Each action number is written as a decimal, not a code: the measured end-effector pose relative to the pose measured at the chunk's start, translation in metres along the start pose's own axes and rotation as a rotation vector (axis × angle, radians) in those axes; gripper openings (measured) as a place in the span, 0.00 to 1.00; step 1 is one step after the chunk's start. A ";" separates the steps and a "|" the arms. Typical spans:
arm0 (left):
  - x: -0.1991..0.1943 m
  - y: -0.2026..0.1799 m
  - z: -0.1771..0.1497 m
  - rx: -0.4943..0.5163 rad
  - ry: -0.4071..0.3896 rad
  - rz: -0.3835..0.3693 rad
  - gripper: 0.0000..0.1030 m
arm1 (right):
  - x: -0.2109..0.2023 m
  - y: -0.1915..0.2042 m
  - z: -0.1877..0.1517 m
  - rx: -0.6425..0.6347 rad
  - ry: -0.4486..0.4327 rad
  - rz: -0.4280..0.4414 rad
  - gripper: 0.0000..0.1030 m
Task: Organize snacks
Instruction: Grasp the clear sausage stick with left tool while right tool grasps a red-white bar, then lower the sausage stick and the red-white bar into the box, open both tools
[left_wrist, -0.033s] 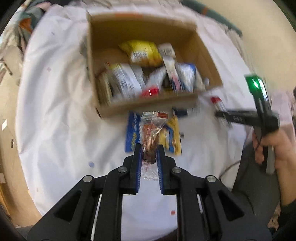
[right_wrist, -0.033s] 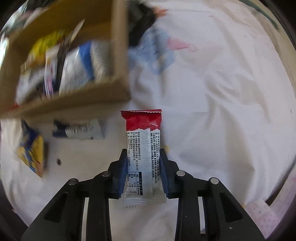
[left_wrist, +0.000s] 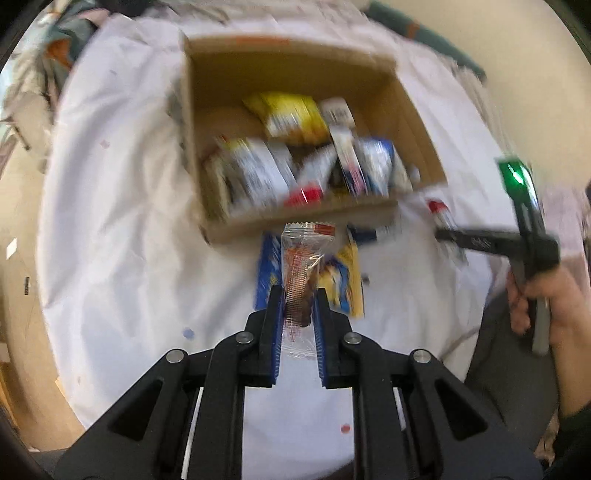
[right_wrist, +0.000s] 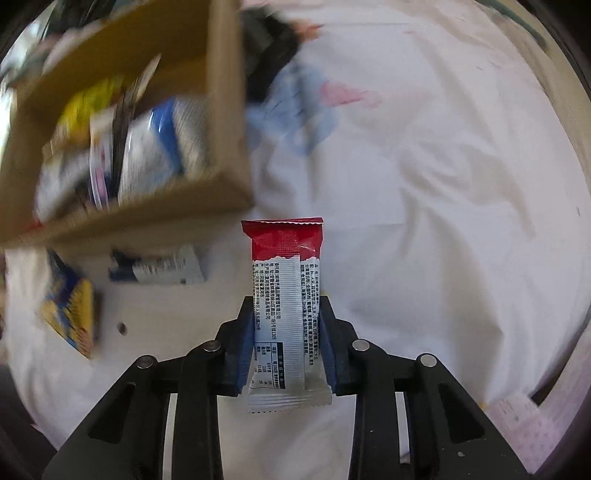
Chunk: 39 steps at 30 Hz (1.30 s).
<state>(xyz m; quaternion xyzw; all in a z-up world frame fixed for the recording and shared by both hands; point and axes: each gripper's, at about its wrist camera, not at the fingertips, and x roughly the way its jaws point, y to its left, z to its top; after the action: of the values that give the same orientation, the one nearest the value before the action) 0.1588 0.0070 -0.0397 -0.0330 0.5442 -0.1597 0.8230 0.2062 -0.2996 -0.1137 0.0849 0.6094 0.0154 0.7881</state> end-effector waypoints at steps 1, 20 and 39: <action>-0.006 0.004 0.004 -0.019 -0.025 0.002 0.12 | -0.007 -0.009 0.002 0.041 -0.021 0.019 0.32; -0.032 0.002 0.080 -0.065 -0.266 0.199 0.12 | -0.100 0.019 0.051 0.031 -0.593 0.235 0.32; 0.042 0.018 0.093 -0.151 -0.164 0.227 0.14 | -0.040 0.068 0.068 -0.135 -0.393 0.268 0.32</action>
<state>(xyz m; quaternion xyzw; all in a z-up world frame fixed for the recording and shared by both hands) 0.2624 0.0002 -0.0433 -0.0459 0.4858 -0.0211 0.8726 0.2667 -0.2457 -0.0482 0.1137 0.4252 0.1436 0.8864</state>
